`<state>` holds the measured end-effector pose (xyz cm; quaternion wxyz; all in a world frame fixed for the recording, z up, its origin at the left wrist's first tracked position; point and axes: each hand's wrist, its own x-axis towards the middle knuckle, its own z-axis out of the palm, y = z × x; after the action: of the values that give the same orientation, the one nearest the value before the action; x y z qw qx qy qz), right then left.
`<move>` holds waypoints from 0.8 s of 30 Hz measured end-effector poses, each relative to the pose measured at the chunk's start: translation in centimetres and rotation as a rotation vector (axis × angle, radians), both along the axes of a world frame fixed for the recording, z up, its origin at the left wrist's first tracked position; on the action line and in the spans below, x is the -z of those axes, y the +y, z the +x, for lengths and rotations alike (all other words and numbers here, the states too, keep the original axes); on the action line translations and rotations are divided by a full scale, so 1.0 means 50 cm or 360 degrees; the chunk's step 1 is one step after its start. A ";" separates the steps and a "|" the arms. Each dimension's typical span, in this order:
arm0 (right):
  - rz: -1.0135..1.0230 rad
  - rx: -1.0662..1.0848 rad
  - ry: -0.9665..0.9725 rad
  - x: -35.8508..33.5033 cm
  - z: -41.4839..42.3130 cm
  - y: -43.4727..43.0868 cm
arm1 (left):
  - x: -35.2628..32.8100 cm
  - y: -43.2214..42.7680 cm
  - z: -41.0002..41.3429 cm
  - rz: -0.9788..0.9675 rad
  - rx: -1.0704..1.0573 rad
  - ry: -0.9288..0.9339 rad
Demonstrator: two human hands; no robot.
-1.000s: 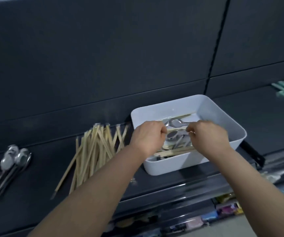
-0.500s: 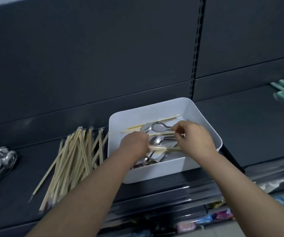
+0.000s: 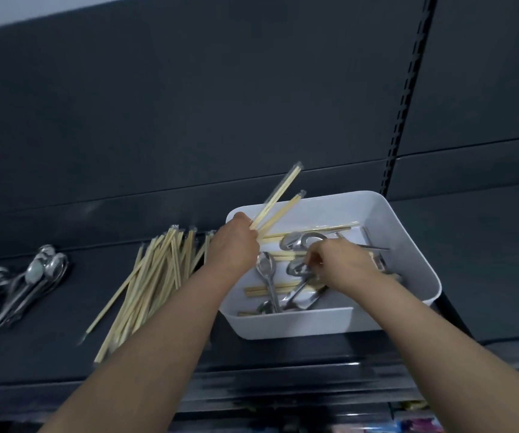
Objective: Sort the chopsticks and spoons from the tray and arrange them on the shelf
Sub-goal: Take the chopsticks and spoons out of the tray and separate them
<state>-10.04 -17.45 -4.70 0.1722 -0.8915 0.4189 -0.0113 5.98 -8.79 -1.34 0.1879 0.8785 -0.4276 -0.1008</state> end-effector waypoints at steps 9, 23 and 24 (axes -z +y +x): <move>-0.0072 -0.0046 0.0028 0.007 0.047 0.020 | 0.015 0.020 0.002 -0.0274 -0.0053 0.0379; -0.0209 -0.0567 0.0806 0.018 0.096 0.034 | 0.023 0.019 0.006 -0.0314 -0.0063 0.0407; -0.0207 -0.0578 0.0785 0.019 0.094 0.032 | 0.022 0.019 0.006 -0.0314 -0.0065 0.0401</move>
<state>-5.34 -15.84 -5.67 0.0073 -0.9367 0.2805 0.2095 6.26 -7.85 -2.42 0.3275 0.8446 -0.3906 -0.1637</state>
